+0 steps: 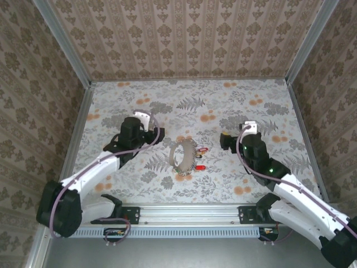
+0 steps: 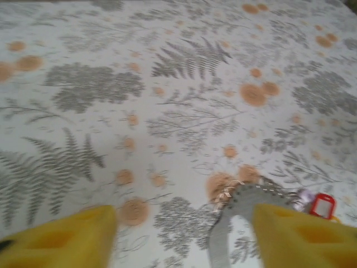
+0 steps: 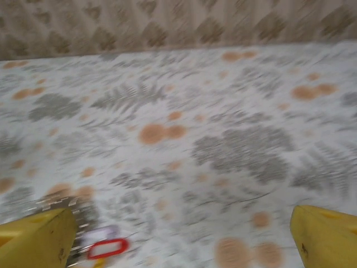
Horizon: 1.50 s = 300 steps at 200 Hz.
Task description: Put the keys on the keyring
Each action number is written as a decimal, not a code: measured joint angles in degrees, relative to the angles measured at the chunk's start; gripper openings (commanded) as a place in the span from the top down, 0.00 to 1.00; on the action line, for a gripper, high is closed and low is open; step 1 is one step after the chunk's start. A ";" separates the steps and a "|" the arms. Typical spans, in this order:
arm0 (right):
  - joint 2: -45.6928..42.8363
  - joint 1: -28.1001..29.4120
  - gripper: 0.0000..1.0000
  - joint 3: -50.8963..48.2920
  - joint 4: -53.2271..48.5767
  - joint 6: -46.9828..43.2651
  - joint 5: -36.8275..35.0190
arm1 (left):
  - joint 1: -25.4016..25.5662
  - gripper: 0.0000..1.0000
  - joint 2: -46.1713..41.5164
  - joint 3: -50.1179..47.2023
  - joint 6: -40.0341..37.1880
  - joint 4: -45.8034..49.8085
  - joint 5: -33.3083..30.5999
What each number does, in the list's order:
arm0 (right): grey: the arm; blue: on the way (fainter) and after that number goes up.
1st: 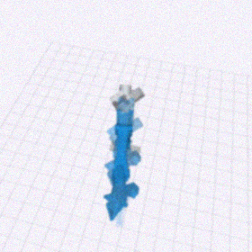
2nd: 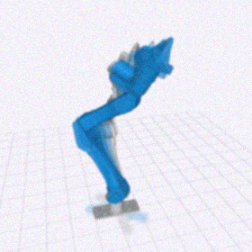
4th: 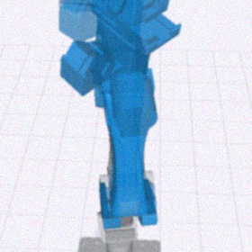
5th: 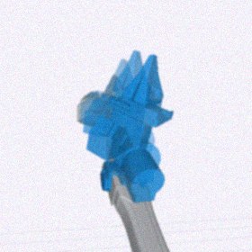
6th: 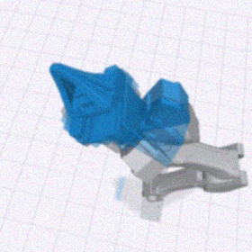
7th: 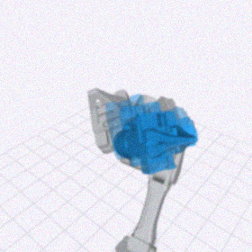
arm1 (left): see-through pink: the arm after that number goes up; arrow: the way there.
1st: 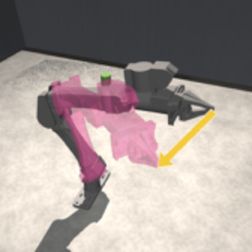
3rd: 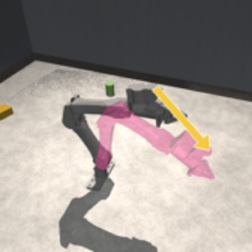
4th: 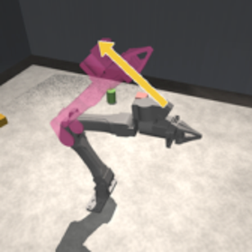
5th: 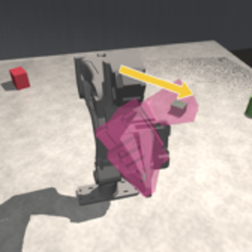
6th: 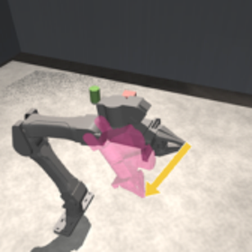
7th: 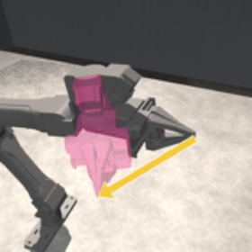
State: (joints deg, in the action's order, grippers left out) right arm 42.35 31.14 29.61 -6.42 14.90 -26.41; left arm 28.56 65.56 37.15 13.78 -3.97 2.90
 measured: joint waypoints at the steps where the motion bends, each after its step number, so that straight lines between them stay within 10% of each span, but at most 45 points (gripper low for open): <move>1: -0.15 -0.04 0.00 -0.20 0.09 -0.24 -0.22 | -0.11 0.00 -0.35 -0.15 -0.09 0.02 -0.28; 62: -2.69 -12.87 0.01 -11.72 10.51 -14.88 -5.05 | -9.79 0.00 -13.35 -6.51 -8.39 -1.11 -10.58; 121: 15.52 -22.18 0.00 -13.42 26.93 -18.21 4.83 | -23.12 0.00 -13.66 -13.62 -12.33 -5.99 -9.03; 184: 32.59 -24.61 0.01 -10.47 40.11 -20.92 14.53 | -27.10 0.00 -1.55 -18.43 -13.70 -21.90 -2.08; 300: 30.42 -33.24 0.00 -10.71 46.07 -18.51 28.65 | -31.26 0.00 22.88 -17.07 -18.10 -45.40 11.28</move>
State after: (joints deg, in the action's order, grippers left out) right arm 72.77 -2.11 18.90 39.66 -3.62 2.24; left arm -2.70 88.44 20.08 -4.32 -49.36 14.17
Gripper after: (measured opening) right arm 0.995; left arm 0.999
